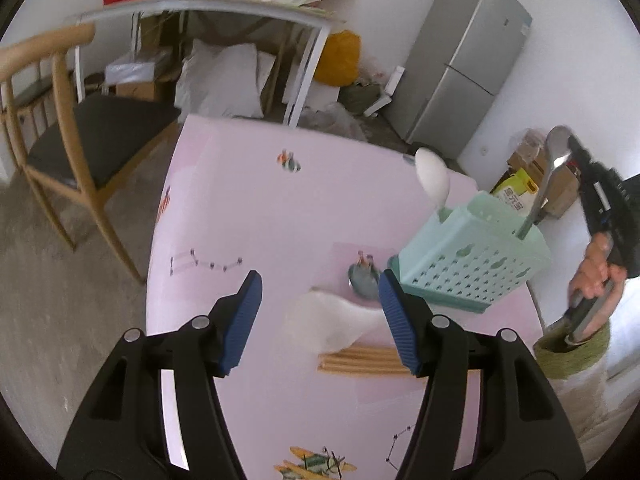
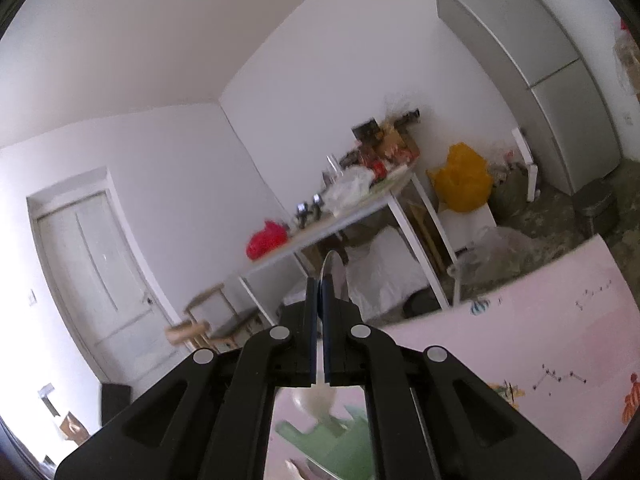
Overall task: Organize utensils
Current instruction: 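Lower the steel ladle into the holder and open the right tool, then pull both tools back from the holder over the table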
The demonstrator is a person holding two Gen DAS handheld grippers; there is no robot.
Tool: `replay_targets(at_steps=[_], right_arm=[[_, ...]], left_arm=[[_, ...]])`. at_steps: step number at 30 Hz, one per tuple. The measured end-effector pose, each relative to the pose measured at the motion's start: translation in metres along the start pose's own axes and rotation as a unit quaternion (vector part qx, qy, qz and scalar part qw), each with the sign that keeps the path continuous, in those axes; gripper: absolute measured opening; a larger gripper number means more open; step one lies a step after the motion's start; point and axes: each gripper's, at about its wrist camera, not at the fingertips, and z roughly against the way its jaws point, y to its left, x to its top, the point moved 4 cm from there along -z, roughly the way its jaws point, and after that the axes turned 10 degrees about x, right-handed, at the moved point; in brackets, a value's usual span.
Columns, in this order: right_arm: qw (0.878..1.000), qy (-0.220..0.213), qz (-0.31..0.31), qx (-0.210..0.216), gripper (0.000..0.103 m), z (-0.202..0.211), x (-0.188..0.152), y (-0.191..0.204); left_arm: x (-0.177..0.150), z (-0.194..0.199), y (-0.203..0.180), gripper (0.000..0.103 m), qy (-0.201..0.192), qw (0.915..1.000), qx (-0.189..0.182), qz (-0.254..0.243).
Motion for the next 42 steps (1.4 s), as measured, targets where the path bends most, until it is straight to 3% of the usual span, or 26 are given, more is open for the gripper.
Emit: replay_targets(at_steps=[7,16,24,27,32,35,38,40,42], right_arm=[[0.999,0.036,-0.013,-0.031,0.002,0.005,-0.038,-0.018],[0.994,0.069,0.021,-0.084,0.005,0.030,-0.053,0.000],[0.988,0.058,0.030,-0.137,0.029,0.073,-0.064,0.031],[0.985,0.087,0.035,-0.143,0.040,0.077,-0.083,0.053],[0.962,0.217,0.057,-0.155,0.058,0.055,-0.153,0.089],[0.931,0.308,0.043,-0.190,0.061,0.040,-0.211,0.095],[0.904,0.364,0.028,-0.224,0.061,0.034,-0.251,0.094],[0.895,0.372,0.047,-0.243,0.062,0.032,-0.264,0.099],[0.889,0.376,0.068,-0.252,0.074,0.032,-0.272,0.107]], left_arm=[[-0.009,-0.005,-0.003,0.057,0.008,0.9999,0.012,-0.009],[-0.014,-0.006,-0.002,0.057,0.007,0.9996,0.025,-0.010],[-0.029,0.000,0.008,0.057,0.008,0.9993,0.037,-0.004],[-0.039,-0.002,0.013,0.063,0.014,0.9990,0.041,0.006],[-0.063,-0.014,0.018,0.073,0.036,0.9984,0.041,0.013],[-0.080,-0.026,0.023,0.080,0.054,0.9970,0.055,0.010],[-0.095,-0.036,0.029,0.084,0.069,0.9957,0.060,0.017],[-0.102,-0.039,0.031,0.086,0.068,0.9956,0.064,0.014],[-0.105,-0.039,0.030,0.092,0.056,0.9948,0.085,-0.002]])
